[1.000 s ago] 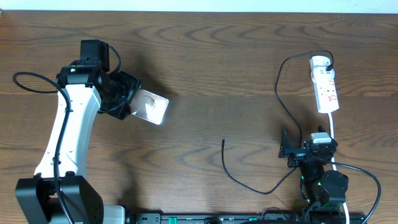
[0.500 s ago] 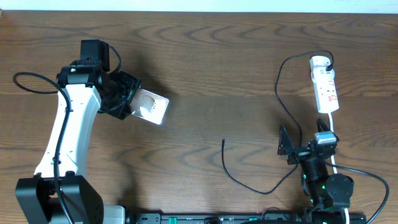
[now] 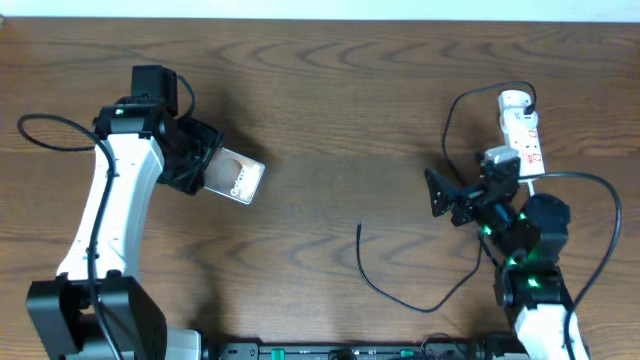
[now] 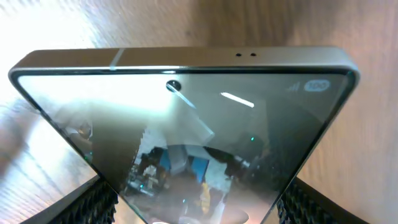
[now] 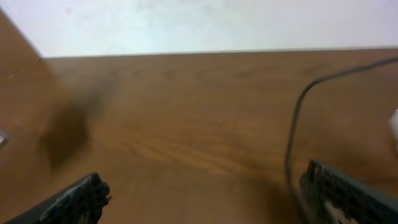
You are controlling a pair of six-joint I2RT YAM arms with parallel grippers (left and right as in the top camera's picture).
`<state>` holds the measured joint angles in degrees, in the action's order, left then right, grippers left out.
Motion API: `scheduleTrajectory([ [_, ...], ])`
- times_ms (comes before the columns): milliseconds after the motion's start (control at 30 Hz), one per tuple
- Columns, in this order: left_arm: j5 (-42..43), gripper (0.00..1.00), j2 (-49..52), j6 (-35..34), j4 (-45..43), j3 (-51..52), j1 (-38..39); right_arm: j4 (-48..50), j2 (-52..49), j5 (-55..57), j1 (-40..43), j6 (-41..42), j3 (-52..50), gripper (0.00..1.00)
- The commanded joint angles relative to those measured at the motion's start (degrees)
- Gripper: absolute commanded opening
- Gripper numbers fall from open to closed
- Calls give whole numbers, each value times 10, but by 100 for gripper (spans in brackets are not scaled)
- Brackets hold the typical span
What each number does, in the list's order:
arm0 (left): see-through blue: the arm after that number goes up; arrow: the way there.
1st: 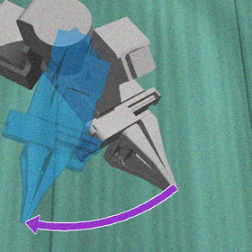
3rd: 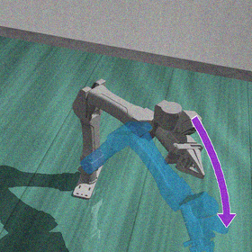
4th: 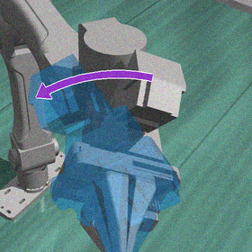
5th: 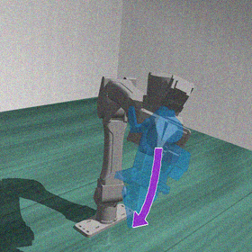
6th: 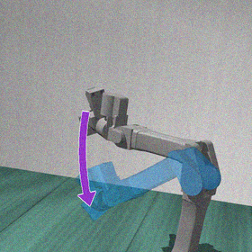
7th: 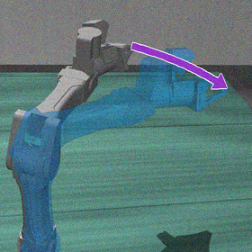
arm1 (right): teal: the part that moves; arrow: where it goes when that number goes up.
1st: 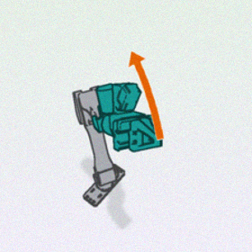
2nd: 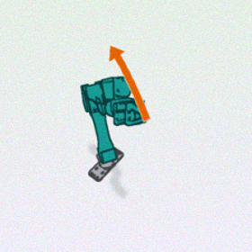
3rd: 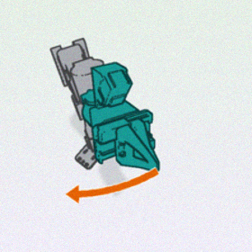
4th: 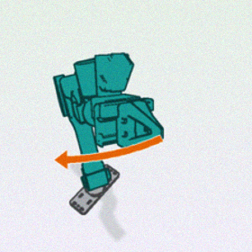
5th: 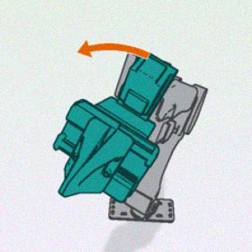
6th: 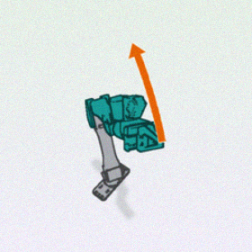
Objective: Plug charger to phone and switch on socket
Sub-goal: 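Raise the right gripper and move it toward the table center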
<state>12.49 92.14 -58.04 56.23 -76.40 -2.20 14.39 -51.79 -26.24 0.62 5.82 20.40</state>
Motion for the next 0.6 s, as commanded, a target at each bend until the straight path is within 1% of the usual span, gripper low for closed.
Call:
scheduleTrajectory([
  [0,-34,7,27,19,3,-3,0,16,-26,-40,-2,25,9,99],
  [367,-44,7,130,26,-7,-3,2,26,-25,-38,-2,23,9,99],
  [567,-57,7,136,44,-16,-3,2,26,-25,-37,-2,23,9,99],
])
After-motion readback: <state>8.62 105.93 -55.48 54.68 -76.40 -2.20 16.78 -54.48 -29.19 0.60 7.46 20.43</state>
